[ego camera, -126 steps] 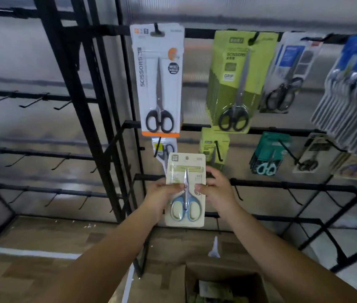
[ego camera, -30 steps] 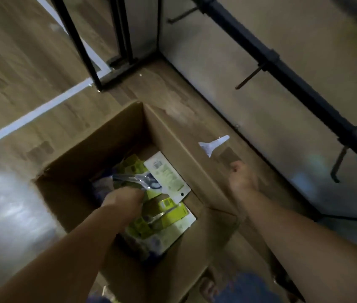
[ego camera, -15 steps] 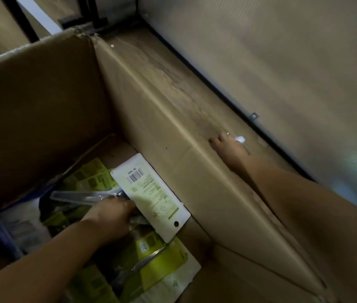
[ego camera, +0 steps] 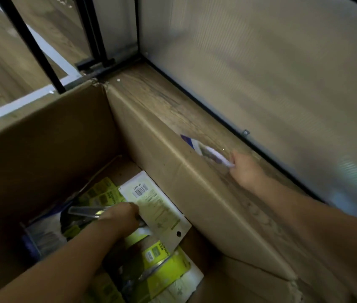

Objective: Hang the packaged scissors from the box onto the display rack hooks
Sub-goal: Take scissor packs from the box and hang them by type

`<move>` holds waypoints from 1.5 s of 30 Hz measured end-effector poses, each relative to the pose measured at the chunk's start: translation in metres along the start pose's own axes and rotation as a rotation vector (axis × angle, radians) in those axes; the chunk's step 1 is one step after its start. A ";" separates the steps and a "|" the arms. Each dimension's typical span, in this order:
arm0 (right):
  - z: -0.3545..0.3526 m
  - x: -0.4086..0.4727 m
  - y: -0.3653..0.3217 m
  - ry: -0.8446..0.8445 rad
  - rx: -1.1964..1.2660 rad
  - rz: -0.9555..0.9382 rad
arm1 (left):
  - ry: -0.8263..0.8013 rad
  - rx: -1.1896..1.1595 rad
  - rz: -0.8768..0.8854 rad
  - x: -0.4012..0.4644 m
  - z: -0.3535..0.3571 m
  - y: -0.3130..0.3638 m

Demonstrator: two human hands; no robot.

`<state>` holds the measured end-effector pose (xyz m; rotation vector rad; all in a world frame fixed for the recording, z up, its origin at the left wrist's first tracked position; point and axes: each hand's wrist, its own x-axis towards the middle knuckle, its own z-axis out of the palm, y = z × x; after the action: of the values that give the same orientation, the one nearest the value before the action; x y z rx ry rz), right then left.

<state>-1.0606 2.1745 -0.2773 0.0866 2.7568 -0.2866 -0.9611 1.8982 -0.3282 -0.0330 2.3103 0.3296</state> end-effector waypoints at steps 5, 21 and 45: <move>-0.055 -0.038 -0.047 0.208 0.197 -0.148 | 0.108 -0.857 0.081 -0.018 -0.056 0.009; -0.027 -0.125 -0.171 -0.235 0.186 -0.492 | 0.366 -1.930 0.011 -0.087 -0.105 -0.022; 0.138 -0.084 -0.139 -0.023 -0.546 -0.584 | 0.397 -1.068 -0.315 -0.061 -0.036 -0.081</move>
<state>-0.9470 2.0076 -0.3469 -0.8558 2.6697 0.3244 -0.9344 1.8064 -0.2784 -1.0470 2.1669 1.4362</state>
